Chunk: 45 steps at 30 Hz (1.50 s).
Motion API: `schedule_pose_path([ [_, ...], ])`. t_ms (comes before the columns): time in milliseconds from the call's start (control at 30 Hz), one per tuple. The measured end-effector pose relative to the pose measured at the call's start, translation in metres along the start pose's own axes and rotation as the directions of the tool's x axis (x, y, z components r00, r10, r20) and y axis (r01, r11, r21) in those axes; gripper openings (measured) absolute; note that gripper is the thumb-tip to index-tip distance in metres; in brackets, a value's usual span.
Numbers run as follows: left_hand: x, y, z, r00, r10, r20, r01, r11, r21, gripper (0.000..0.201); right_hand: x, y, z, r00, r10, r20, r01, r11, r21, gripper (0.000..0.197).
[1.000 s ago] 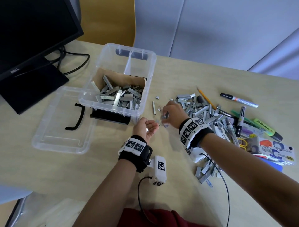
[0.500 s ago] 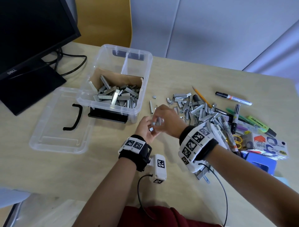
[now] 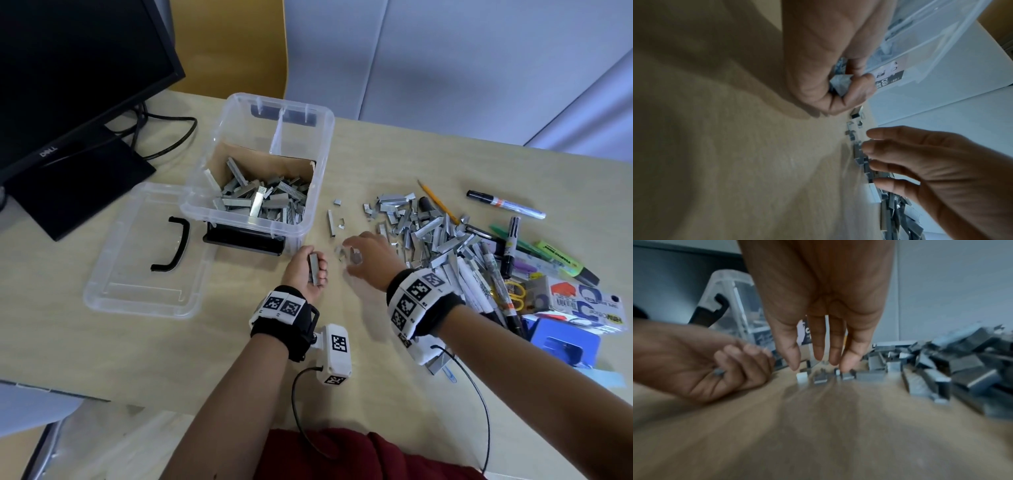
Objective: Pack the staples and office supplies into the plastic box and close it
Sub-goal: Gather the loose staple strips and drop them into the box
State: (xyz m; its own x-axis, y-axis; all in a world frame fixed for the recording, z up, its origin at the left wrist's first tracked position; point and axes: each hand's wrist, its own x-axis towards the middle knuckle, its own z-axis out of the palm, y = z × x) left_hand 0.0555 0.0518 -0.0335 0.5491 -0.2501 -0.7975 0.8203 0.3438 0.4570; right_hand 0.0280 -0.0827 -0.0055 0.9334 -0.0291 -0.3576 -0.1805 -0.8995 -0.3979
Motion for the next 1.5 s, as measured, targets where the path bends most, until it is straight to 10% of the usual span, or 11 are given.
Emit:
schedule_pose_path([
  [333,-0.002,-0.002,-0.004,1.0,0.018,-0.02,-0.018,1.0,-0.002,0.039,0.01,-0.005,0.023,0.989,-0.127,-0.078,0.121,0.989,-0.082,0.021],
  [900,-0.002,-0.003,0.003,0.999,0.037,0.015,-0.037,0.999,0.001,0.031,0.001,-0.041,-0.008,0.987,-0.069,-0.145,0.119,0.924,0.364,0.011],
  [1200,0.005,-0.001,0.003,1.0,-0.018,0.011,0.018,0.998,0.064,0.037,0.064,-0.024,-0.011,0.971,0.184,-0.151,-0.171,0.981,0.096,0.032],
  [1500,0.005,-0.002,0.003,1.0,-0.006,0.005,0.006,0.997,0.071,0.038,0.059,-0.016,-0.003,0.98,0.091,-0.177,-0.094,0.996,-0.007,0.019],
])
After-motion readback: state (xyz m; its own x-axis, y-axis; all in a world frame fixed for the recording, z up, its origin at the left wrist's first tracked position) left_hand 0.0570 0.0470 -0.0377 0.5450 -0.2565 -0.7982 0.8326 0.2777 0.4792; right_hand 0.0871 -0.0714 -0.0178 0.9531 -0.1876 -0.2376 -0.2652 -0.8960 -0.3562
